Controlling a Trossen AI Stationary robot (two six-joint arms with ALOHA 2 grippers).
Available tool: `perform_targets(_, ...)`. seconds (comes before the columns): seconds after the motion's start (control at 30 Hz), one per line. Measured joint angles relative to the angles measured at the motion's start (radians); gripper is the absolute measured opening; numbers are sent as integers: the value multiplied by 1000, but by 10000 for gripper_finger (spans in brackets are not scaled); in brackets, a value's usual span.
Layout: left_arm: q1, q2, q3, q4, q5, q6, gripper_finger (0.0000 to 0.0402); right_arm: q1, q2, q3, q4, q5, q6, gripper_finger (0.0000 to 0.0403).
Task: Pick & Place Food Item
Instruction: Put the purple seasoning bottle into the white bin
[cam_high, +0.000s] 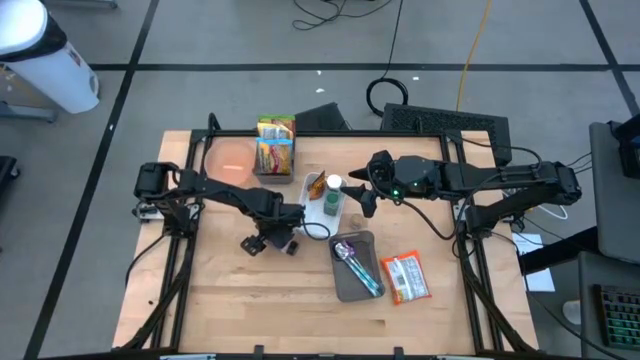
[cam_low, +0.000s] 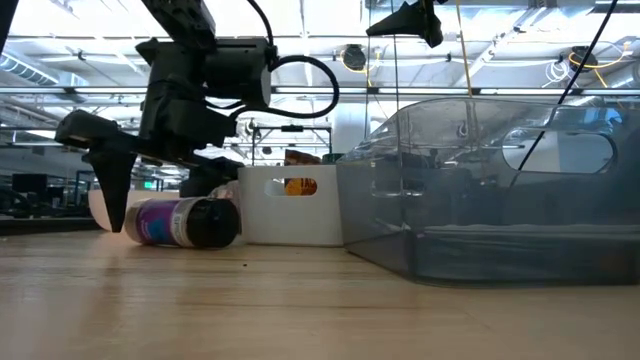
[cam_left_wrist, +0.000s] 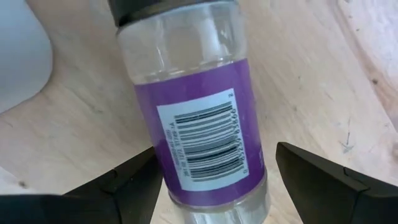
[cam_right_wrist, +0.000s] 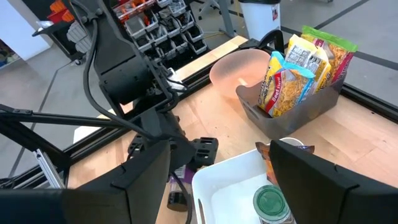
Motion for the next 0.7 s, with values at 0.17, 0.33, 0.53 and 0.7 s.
perform_targets(0.17, 0, 0, 0, 0, -65, -2, 310, 0, 0, 0, 0, 0, 0, 267)
perform_targets(0.33, 0, 0, 0, 0, -115, -26, 310, 0, 0, 0, 0, 0, 1, 267)
perform_targets(0.53, -1, 0, 0, 0, -115, -26, 310, 0, 0, 0, 0, 0, 1, 267)
perform_targets(0.7, -1, 0, 0, 8, -125, -46, 310, 0, 0, 0, 0, 0, 1, 267)
